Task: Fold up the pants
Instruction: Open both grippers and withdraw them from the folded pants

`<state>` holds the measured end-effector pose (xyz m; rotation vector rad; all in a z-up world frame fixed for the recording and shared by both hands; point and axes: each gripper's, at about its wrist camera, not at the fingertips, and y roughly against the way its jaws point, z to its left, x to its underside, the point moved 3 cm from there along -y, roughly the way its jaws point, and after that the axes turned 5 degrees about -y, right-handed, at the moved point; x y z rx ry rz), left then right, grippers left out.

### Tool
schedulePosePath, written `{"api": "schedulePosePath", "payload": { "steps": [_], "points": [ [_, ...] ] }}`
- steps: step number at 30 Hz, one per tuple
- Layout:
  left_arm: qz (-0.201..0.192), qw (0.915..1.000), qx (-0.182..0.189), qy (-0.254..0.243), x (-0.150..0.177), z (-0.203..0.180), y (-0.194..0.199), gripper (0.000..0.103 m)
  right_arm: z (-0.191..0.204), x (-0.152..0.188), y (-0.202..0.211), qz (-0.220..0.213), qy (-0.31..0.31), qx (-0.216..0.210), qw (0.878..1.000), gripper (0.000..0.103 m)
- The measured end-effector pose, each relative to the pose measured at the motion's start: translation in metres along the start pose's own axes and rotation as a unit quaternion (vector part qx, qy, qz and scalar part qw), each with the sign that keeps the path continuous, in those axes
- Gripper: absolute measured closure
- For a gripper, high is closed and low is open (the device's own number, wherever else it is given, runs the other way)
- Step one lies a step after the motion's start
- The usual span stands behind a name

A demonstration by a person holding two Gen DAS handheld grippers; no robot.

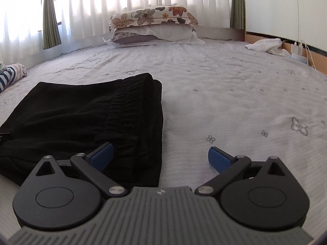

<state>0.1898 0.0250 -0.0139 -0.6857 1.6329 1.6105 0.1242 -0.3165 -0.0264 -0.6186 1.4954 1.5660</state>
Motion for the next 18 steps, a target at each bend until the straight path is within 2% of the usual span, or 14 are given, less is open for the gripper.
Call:
{"api": "schedulePosePath", "payload": {
  "steps": [4, 6, 8, 11, 18],
  "points": [
    [0.010, 0.9999, -0.003, 0.007, -0.002, 0.001, 0.006, 0.006, -0.007, -0.003, 0.001, 0.004, -0.023, -0.014, 1.000, 0.000],
    [0.015, 0.9998, 0.002, 0.012, -0.002, 0.000, 0.015, 0.006, -0.004, -0.006, 0.011, -0.010, -0.014, -0.007, 1.000, 0.000],
    [0.012, 0.9996, 0.018, 0.019, 0.000, -0.001, 0.026, 0.006, 0.003, -0.007, 0.024, -0.029, -0.008, 0.000, 1.000, 0.000],
    [0.015, 0.9991, 0.034, 0.022, 0.004, -0.008, 0.043, 0.004, 0.015, -0.004, 0.044, -0.045, -0.007, -0.013, 0.999, 0.000],
    [0.013, 0.9992, 0.035, 0.010, 0.030, -0.027, 0.076, 0.001, 0.046, 0.013, 0.078, -0.064, 0.003, -0.025, 0.998, 0.000]
  ]
}}
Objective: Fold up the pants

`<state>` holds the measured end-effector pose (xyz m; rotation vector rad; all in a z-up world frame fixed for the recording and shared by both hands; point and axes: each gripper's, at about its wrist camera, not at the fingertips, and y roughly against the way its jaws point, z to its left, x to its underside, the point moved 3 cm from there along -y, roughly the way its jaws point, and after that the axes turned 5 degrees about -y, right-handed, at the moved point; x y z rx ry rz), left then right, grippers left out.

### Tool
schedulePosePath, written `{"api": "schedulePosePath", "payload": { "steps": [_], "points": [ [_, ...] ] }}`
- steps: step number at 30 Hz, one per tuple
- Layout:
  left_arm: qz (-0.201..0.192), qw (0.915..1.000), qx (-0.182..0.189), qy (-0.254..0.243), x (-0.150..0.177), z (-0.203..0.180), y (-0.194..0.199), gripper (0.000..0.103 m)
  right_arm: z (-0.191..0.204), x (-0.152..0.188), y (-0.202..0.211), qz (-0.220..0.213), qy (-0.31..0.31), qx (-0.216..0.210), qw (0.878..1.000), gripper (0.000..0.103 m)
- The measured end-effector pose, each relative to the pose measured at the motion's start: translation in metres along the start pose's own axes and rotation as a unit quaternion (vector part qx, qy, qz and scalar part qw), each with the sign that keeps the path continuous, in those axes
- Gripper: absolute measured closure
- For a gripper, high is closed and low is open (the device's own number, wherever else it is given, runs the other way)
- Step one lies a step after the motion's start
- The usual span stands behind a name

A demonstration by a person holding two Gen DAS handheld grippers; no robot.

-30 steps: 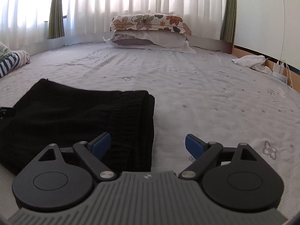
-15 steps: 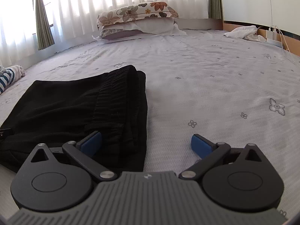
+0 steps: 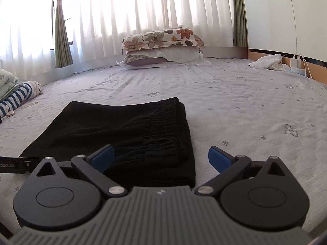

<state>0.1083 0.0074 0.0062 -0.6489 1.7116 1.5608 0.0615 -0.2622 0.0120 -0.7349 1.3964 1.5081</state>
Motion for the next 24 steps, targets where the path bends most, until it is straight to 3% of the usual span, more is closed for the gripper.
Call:
{"api": "schedulePosePath", "payload": {
  "steps": [4, 10, 17, 24],
  "points": [
    [0.012, 0.9999, 0.007, 0.007, 0.015, -0.006, 0.005, 0.001, 0.015, 0.015, 0.010, 0.008, 0.008, 0.000, 1.000, 0.000],
    [0.007, 0.9995, -0.011, -0.029, 0.027, -0.016, 0.011, 0.000, 0.028, 0.037, 0.016, 0.031, 0.017, 0.006, 0.999, 0.000],
    [0.007, 0.9987, -0.023, -0.045, 0.030, -0.021, 0.008, 0.000, 0.028, 0.053, 0.006, 0.061, 0.017, 0.022, 0.998, 0.000],
    [0.020, 0.9987, -0.028, -0.037, 0.026, -0.020, 0.003, 0.000, 0.035, 0.058, -0.003, 0.067, 0.057, 0.038, 0.995, 0.000]
  ]
}}
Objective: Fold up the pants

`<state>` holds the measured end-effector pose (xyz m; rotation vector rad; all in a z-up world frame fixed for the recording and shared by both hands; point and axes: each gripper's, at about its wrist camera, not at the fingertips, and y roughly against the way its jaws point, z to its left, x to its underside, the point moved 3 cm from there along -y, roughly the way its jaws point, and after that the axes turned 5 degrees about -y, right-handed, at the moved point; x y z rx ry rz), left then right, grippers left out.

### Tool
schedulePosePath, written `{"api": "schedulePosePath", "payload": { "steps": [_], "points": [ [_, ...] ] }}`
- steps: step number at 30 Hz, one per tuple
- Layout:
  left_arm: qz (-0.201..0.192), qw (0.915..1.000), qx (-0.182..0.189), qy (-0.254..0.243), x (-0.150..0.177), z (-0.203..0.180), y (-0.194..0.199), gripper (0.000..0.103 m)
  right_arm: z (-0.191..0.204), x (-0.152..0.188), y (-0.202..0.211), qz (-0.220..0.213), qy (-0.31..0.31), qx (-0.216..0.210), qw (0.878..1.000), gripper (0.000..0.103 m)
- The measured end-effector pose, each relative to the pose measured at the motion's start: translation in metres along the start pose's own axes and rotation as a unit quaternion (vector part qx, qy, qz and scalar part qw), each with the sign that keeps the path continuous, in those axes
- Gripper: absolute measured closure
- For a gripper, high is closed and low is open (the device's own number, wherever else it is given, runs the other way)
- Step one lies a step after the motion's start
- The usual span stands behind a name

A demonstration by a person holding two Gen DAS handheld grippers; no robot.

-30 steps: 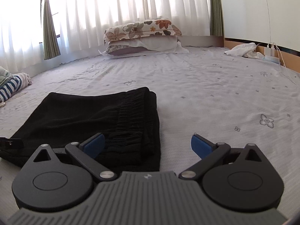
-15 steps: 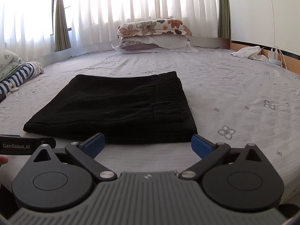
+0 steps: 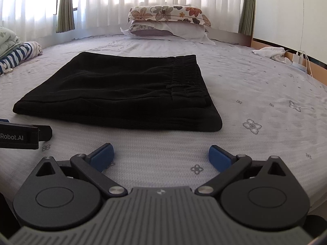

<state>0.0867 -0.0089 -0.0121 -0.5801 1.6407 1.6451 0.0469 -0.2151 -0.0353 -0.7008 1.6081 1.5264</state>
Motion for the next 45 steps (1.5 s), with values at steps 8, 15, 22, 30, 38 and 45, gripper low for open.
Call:
{"api": "schedulePosePath", "payload": {
  "steps": [8, 15, 22, 30, 38, 45],
  "points": [
    [0.002, 1.0000, -0.001, 0.006, -0.0004, 0.0018, -0.0034, 0.000, 0.0013, 0.0008, -0.0024, 0.009, -0.003, 0.003, 1.000, 0.000],
    [0.001, 0.9999, -0.001, 0.011, 0.0005, 0.0031, -0.0036, 0.000, 0.0004, -0.0002, -0.0031, 0.013, -0.007, 0.002, 1.000, 0.000],
    [0.003, 0.9999, -0.007, 0.012, 0.0014, 0.0007, -0.0046, 0.000, 0.0019, -0.0059, -0.0103, 0.033, -0.019, 0.014, 0.999, 0.000],
    [0.003, 0.9999, -0.007, 0.013, 0.0010, 0.0007, -0.0047, 0.000, 0.0024, -0.0040, -0.0095, 0.029, -0.019, 0.016, 0.999, 0.000],
    [0.003, 0.9999, -0.008, 0.013, 0.0002, 0.0004, -0.0055, 0.000, 0.0034, -0.0039, -0.0078, 0.024, -0.015, 0.018, 0.999, 0.000],
    [0.004, 0.9999, -0.007, 0.013, 0.0005, 0.0003, -0.0054, 0.000, 0.0044, -0.0025, -0.0064, 0.020, -0.013, 0.018, 1.000, 0.000]
  ]
}}
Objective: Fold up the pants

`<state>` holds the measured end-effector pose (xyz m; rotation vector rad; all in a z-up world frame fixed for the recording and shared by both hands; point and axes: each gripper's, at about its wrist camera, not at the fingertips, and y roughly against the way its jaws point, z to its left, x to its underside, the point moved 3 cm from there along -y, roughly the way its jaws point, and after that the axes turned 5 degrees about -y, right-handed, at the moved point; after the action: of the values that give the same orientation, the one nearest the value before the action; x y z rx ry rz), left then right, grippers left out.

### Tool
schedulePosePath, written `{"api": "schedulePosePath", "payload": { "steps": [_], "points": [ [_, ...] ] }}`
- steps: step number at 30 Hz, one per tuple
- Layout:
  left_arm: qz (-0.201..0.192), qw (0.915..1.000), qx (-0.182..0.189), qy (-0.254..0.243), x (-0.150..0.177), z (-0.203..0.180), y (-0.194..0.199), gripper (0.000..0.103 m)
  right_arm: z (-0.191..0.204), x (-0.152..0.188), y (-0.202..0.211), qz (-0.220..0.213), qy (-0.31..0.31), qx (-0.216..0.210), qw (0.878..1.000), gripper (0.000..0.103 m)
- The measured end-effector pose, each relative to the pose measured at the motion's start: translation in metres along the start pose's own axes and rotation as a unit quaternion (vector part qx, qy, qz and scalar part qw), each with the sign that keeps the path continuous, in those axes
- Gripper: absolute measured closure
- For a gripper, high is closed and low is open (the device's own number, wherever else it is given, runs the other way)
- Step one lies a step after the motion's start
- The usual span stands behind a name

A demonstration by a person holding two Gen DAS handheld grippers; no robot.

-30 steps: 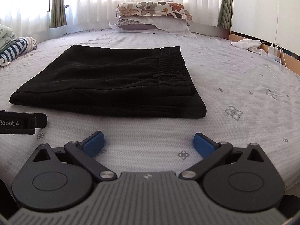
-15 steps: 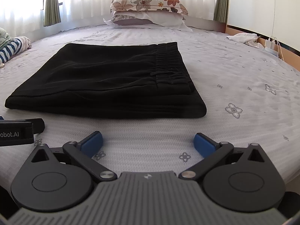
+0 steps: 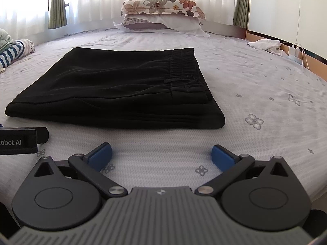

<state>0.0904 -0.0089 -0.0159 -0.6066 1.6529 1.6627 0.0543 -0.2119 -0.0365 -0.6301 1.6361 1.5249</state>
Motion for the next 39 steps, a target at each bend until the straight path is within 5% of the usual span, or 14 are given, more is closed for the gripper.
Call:
{"api": "schedulePosePath", "payload": {
  "steps": [39],
  "points": [
    [-0.004, 1.0000, -0.003, -0.001, -0.0008, 0.0005, 0.0005, 0.000, 0.0026, 0.0017, 0.0040, -0.009, 0.004, 0.005, 1.000, 0.000]
  ]
}}
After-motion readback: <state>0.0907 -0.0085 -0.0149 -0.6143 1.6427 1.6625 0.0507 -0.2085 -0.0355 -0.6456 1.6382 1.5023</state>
